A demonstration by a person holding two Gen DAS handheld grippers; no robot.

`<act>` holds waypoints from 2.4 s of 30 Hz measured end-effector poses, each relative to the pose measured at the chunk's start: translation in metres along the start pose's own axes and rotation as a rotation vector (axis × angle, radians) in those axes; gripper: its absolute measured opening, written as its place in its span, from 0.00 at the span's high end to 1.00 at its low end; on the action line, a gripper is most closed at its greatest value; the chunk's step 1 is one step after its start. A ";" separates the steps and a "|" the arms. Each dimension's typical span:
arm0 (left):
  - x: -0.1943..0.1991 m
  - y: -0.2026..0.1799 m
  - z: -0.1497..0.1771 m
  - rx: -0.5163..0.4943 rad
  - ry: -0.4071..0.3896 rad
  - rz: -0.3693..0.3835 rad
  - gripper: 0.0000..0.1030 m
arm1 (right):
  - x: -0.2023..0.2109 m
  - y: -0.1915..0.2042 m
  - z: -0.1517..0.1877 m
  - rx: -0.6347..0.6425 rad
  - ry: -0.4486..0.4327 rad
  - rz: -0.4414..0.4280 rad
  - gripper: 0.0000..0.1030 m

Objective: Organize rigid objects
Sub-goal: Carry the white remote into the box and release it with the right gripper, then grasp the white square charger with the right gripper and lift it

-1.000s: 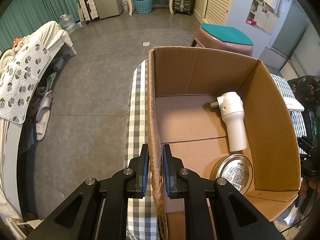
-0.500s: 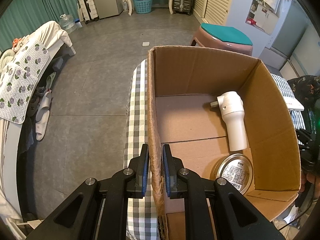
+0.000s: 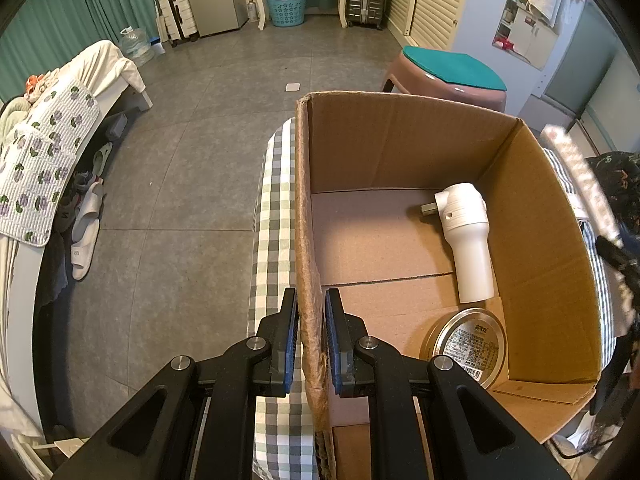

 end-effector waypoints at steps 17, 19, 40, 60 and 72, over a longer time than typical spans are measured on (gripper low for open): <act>-0.002 0.001 -0.001 -0.021 0.002 0.021 0.88 | 0.033 0.140 -0.040 0.225 -0.044 -0.195 0.51; -0.003 0.002 -0.001 -0.029 0.003 0.026 0.88 | 0.016 0.152 -0.038 0.228 -0.008 -0.214 0.51; -0.007 0.005 0.001 -0.050 0.005 0.062 0.86 | -0.027 0.165 -0.038 0.201 0.092 -0.225 0.50; -0.005 0.004 0.001 -0.001 0.013 0.016 0.86 | 0.019 -0.081 -0.005 -0.126 0.056 0.134 0.35; -0.005 0.002 0.003 0.006 0.014 -0.008 0.86 | -0.026 -0.076 0.083 -0.054 0.201 0.115 0.35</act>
Point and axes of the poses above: each gripper's, at about its wrist camera, not at the fingertips, and x roughly against the way its jaws point, y to its left, z to its underside, the point moved 6 cm from there along -x, roughly the way its jaws point, and after that the axes turned 12 degrees about y, right-handed, at the moved point
